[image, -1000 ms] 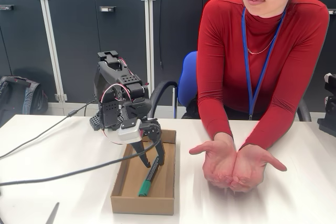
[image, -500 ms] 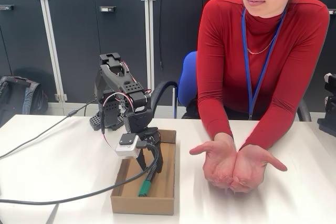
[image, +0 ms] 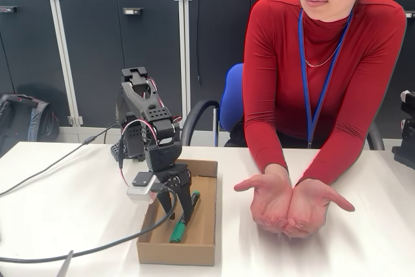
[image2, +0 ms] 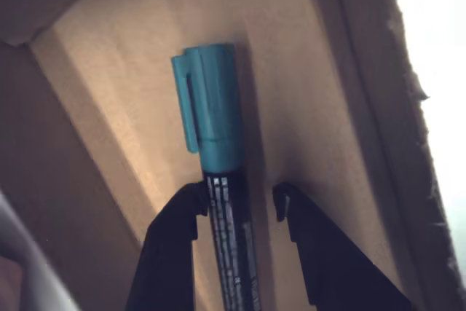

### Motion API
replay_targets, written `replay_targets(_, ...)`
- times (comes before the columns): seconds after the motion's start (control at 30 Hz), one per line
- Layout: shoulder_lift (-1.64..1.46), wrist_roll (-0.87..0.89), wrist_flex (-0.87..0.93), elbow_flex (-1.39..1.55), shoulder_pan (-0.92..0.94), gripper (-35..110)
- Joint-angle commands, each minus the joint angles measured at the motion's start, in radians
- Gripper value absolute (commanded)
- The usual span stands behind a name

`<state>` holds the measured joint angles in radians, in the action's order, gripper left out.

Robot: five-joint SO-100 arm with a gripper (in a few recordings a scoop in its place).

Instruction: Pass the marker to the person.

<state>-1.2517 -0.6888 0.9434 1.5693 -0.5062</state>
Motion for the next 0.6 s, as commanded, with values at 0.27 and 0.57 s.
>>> replay_targets(0.27, 0.002, 0.003, -0.038, 0.012, -0.005, 5)
replay_targets(0.57, -0.006, 0.02, -0.008, -0.015, -0.003, -5)
